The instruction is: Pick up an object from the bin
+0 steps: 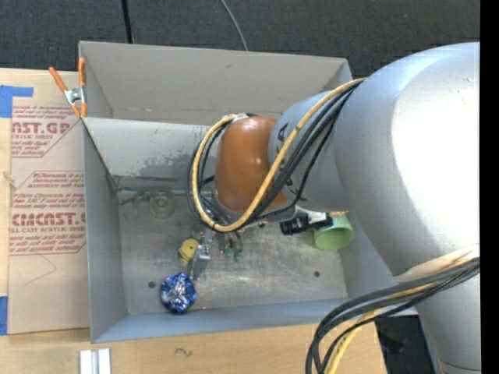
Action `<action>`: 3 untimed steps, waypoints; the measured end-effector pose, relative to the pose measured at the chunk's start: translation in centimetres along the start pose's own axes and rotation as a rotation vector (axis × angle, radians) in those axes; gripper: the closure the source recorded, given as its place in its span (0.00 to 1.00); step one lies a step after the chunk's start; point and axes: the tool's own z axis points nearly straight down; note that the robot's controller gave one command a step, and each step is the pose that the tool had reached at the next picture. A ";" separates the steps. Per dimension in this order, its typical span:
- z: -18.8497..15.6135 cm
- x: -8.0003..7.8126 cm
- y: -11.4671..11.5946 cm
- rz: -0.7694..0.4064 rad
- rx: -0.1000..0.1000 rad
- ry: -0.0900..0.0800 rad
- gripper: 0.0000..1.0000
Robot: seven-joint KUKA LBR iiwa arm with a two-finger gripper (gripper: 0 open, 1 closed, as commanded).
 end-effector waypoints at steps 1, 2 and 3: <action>-0.1 0.1 0.0 0.000 0.001 0.005 1.00; -0.9 0.1 0.1 -0.001 0.003 0.004 1.00; -2.0 0.1 0.1 -0.002 0.003 0.004 1.00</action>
Offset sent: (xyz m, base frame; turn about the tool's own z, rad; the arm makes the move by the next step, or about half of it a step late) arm 0.0000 0.0000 0.0000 0.0000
